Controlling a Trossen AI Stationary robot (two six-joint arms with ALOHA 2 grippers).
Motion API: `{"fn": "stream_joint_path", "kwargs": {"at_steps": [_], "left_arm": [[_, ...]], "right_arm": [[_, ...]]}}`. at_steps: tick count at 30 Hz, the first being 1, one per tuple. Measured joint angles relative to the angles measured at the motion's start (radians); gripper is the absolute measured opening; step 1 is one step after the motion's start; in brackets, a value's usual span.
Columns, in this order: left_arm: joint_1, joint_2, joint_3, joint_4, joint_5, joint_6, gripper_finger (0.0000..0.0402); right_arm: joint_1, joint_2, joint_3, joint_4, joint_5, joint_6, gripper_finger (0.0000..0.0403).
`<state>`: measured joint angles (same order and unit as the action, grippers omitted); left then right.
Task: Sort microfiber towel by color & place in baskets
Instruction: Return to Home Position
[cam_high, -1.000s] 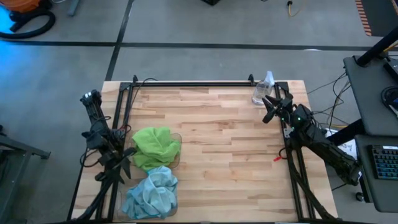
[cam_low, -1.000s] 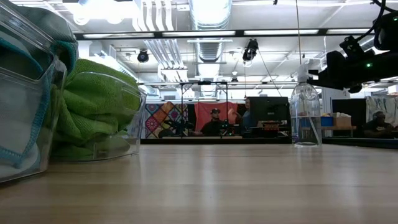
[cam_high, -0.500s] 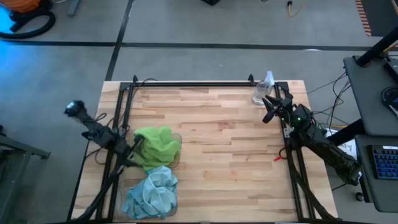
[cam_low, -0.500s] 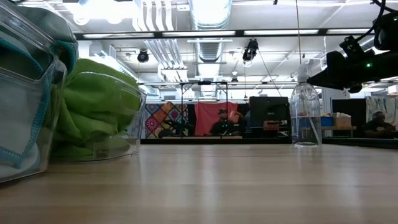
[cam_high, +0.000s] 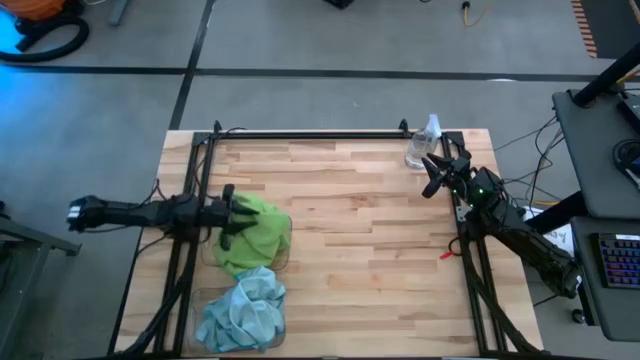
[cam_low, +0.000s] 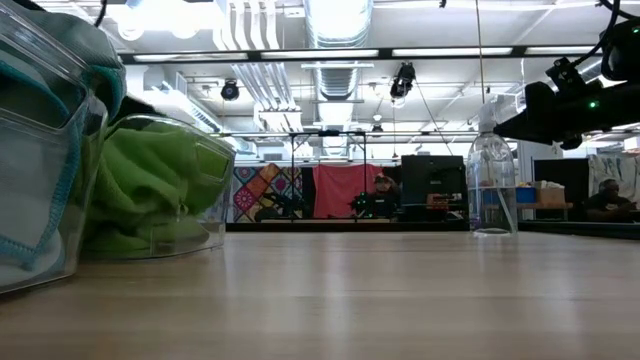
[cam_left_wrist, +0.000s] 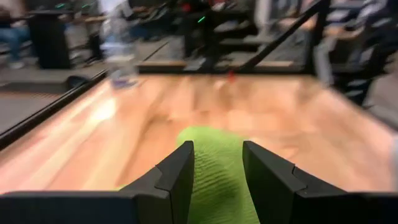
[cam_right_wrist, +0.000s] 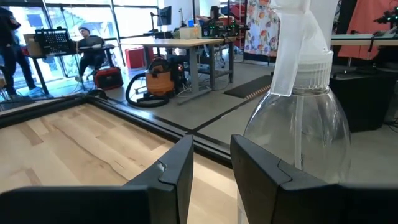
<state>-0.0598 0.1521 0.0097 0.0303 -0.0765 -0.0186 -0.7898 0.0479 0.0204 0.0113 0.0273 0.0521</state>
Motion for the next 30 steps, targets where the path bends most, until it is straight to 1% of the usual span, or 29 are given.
{"fn": "stream_joint_path", "kwargs": {"at_steps": [7,13,20,27,30], "left_arm": [[0.161,0.086,0.000,0.028,-0.003,0.013,0.0123],[0.247,0.070,0.000,0.069,-0.003,0.011,0.0123],[0.258,-0.017,0.000,0.111,0.000,-0.001,0.0123],[0.260,-0.115,-0.001,0.111,0.000,-0.016,0.0123],[0.281,-0.149,-0.001,0.110,0.001,-0.017,0.0123]], "right_arm": [[0.000,0.000,0.000,0.000,0.000,0.000,0.0102],[0.000,0.000,0.000,0.000,0.000,0.000,0.0102],[0.000,0.000,0.000,0.000,0.000,0.000,0.0102],[0.000,0.000,0.000,0.000,0.000,0.000,0.0102],[0.000,0.000,0.000,0.000,0.000,0.000,0.0102]]}}
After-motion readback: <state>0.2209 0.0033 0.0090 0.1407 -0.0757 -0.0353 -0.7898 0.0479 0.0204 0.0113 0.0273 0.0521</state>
